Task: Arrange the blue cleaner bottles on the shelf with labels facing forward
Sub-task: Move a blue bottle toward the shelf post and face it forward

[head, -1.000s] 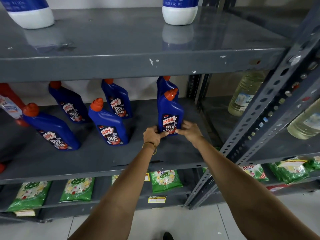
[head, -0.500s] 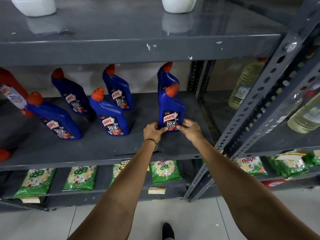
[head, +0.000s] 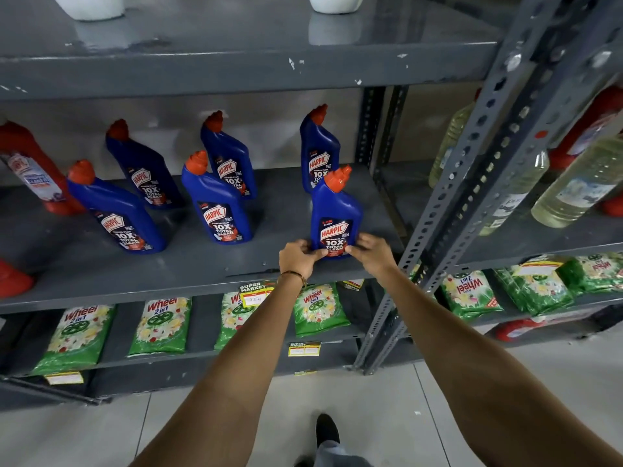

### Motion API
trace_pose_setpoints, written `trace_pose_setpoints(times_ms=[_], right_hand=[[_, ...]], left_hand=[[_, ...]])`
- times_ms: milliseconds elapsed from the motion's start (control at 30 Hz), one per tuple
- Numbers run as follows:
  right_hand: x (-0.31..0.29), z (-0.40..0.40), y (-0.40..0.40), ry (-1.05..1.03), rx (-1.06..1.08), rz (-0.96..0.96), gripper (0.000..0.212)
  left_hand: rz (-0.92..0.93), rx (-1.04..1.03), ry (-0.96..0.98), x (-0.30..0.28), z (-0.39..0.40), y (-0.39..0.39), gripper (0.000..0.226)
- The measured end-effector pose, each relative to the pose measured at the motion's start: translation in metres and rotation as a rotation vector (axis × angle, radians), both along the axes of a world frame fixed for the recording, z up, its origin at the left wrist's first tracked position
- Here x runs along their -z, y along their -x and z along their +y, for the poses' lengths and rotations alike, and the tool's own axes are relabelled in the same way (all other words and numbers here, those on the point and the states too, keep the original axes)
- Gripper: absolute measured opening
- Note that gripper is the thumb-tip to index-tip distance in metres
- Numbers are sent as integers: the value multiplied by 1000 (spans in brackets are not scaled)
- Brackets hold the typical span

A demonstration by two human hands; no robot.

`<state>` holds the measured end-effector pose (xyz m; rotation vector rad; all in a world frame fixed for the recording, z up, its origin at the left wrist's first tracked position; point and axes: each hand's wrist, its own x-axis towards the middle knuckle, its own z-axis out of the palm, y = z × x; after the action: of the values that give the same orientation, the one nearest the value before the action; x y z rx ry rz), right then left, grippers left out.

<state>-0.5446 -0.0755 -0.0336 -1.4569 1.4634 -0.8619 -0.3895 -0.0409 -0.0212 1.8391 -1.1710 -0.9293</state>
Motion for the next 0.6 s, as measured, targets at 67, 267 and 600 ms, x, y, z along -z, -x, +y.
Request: trace_pose_setpoints(times_ms=[67, 267, 600], right_hand=[[1, 3, 1, -1, -3, 9, 32], [1, 7, 1, -2, 3, -9, 32], [-2, 11, 0, -28, -2, -16, 32]], left_hand=[[2, 5, -3, -1, 3, 0, 45], [-13, 15, -12, -1, 8, 1, 44], [-23, 40, -3, 0, 10, 0, 43]])
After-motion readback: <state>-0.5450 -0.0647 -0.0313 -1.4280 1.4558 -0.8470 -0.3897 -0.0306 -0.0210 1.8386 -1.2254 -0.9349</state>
